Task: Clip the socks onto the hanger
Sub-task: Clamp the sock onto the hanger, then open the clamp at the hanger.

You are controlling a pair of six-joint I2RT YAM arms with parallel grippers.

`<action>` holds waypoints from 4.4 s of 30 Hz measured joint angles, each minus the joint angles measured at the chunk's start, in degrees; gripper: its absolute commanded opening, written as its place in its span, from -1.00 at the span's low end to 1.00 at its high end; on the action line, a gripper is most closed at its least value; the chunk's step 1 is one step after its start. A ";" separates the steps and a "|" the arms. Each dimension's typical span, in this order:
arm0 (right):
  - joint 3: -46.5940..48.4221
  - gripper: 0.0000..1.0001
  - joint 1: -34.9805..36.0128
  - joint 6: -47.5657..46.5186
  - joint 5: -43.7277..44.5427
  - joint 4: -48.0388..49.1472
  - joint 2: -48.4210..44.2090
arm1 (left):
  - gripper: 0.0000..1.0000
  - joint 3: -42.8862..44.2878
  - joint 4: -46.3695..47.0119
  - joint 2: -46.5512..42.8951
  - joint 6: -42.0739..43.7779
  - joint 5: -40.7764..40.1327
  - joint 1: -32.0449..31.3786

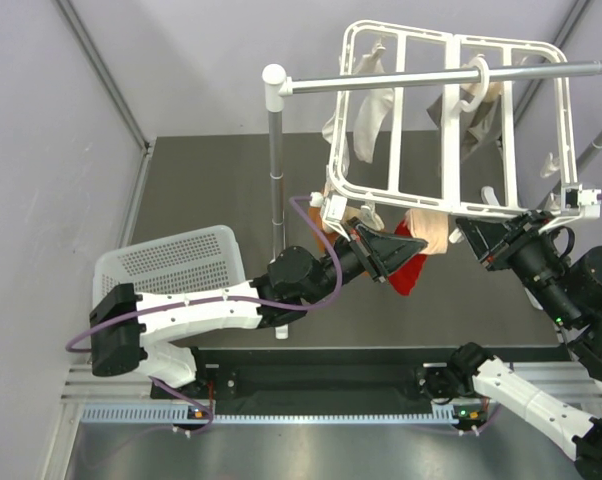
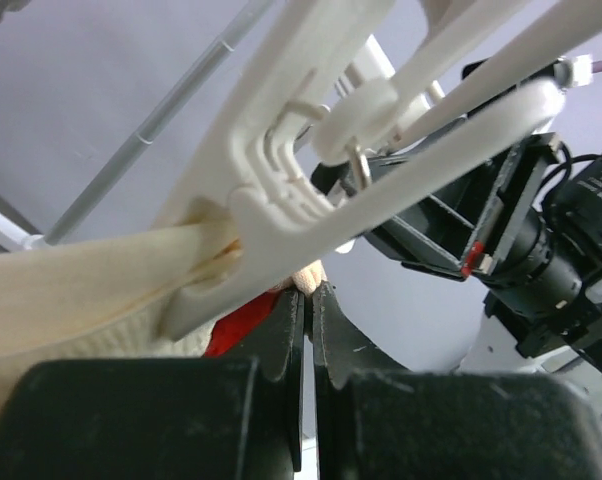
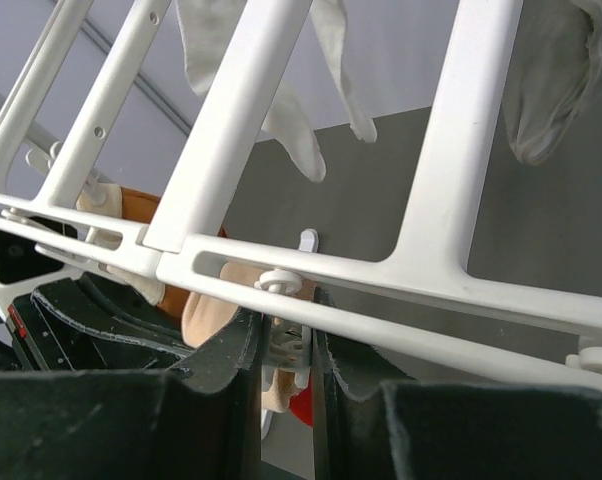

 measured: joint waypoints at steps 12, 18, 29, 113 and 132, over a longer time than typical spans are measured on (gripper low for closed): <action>-0.68 -1.00 0.00 0.55 -0.22 0.70 -0.42 | -1.00 0.00 2.67 1.81 -1.88 2.03 0.00; -0.70 -1.00 0.00 0.55 -0.24 0.90 -0.70 | -1.00 0.00 4.28 2.16 -2.82 2.73 0.00; -0.72 -1.00 0.00 0.98 -0.63 1.22 -1.05 | -1.00 -0.35 8.52 2.29 -4.22 3.69 0.00; 7.50 0.52 0.11 -8.98 -23.39 1.14 0.87 | 0.43 0.42 -24.17 -15.32 0.94 -15.72 1.75; 5.27 0.45 0.09 -8.90 -22.25 3.67 0.74 | 0.43 -5.66 -14.51 -25.68 17.90 -4.70 1.81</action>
